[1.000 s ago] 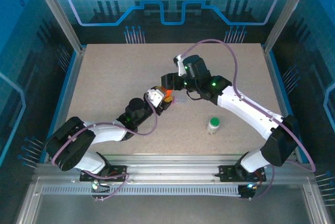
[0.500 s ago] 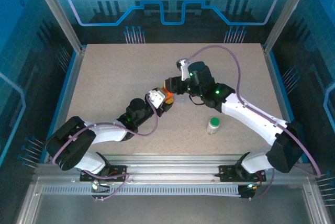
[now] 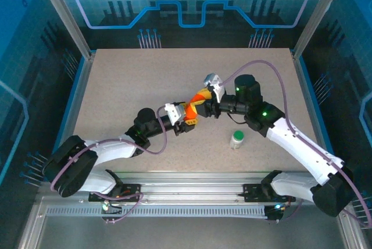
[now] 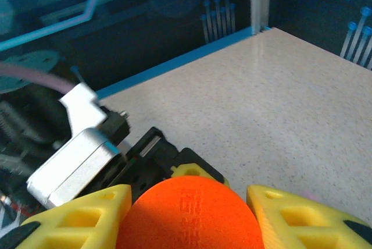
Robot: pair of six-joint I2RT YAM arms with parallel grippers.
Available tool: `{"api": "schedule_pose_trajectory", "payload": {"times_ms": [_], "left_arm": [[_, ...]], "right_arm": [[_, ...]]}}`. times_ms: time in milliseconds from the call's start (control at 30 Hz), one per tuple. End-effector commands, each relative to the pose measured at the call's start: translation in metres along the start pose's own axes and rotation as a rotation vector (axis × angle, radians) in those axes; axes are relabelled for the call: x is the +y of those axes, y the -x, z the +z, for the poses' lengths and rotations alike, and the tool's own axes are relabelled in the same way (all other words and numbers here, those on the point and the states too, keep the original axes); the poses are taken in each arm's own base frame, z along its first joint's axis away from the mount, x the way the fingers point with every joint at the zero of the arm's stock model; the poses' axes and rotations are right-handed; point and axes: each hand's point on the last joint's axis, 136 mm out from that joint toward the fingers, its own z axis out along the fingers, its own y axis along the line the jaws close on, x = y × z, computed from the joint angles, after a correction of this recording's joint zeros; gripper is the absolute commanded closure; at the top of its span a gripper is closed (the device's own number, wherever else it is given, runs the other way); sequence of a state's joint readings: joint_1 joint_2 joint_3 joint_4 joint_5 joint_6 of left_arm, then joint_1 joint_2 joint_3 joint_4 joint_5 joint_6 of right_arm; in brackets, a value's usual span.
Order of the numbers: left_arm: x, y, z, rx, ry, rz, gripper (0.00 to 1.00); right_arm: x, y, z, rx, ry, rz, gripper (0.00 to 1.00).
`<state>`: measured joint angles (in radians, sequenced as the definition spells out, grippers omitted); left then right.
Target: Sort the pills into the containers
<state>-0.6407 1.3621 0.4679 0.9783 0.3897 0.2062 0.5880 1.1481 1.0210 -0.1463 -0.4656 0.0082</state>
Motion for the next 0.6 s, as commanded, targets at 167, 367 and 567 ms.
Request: {"api": "schedule_pose_trajectory", "payload": {"times_ms": [167,367,567], "left_arm": [[-0.023,0.037,-0.013,-0.128,-0.146,0.008,0.83],[-0.022,0.037,-0.015,-0.124,-0.138,0.005,0.82],[-0.02,0.035,-0.014,-0.12,-0.136,-0.002,0.83]], "right_arm": [[0.011,-0.018,-0.016,0.082,0.145,-0.087,0.76],[0.002,-0.02,-0.016,0.086,0.129,-0.054,0.6],[0.0,-0.017,-0.02,0.074,0.121,-0.054,0.49]]}}
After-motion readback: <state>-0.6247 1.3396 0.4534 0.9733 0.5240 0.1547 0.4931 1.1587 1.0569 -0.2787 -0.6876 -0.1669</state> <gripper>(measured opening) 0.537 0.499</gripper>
